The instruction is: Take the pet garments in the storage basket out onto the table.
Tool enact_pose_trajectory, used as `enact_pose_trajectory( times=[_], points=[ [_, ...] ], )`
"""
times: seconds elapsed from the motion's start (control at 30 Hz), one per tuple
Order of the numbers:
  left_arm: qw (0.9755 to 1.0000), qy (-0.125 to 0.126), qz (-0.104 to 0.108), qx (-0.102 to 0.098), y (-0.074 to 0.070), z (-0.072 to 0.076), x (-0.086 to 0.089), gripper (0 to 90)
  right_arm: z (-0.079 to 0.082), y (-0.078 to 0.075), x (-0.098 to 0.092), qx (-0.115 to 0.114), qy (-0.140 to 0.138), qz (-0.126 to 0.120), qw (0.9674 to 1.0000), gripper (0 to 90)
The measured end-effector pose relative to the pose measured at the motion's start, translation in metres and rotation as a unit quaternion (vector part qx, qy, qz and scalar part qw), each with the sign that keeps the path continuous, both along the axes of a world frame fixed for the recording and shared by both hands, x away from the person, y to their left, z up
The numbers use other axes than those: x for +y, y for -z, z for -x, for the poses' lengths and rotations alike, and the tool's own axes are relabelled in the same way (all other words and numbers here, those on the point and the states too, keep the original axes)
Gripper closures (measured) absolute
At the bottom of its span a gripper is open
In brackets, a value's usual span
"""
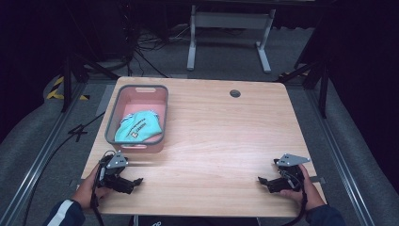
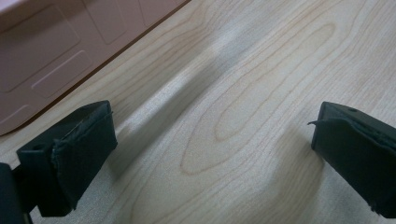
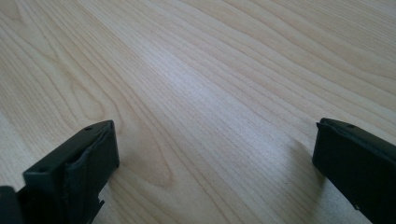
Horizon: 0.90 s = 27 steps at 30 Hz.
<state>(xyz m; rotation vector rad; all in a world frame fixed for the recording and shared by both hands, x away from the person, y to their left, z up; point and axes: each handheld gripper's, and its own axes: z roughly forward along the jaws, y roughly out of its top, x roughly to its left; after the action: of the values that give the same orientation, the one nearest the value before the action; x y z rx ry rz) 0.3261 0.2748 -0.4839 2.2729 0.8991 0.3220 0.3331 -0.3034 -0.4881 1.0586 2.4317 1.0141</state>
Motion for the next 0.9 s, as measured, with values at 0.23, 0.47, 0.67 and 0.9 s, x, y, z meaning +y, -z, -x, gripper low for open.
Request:
enact_pose_trajectory(
  times=[0.23, 0.47, 0.67, 0.9],
  points=[
    [1.0000, -0.001, -0.002, -0.001, 0.000, 0.000, 0.000, 0.1, 0.001, 0.000, -0.001, -0.001, 0.003, 0.001, 1.0000, 0.6],
    [0.9999, 0.009, -0.009, 0.005, -0.003, 0.002, 0.007, 2.2, 0.001, 0.000, -0.001, -0.002, 0.004, 0.001, 1.0000, 0.6],
    [0.9996, 0.022, -0.020, 0.003, -0.009, 0.004, 0.012, 16.5, 0.001, 0.000, -0.001, -0.002, 0.004, 0.000, 1.0000, 0.6],
    [0.9996, 0.017, -0.023, 0.001, -0.017, 0.009, 0.014, 20.9, 0.001, 0.000, -0.001, -0.002, 0.004, 0.001, 1.0000, 0.6]
  ],
)
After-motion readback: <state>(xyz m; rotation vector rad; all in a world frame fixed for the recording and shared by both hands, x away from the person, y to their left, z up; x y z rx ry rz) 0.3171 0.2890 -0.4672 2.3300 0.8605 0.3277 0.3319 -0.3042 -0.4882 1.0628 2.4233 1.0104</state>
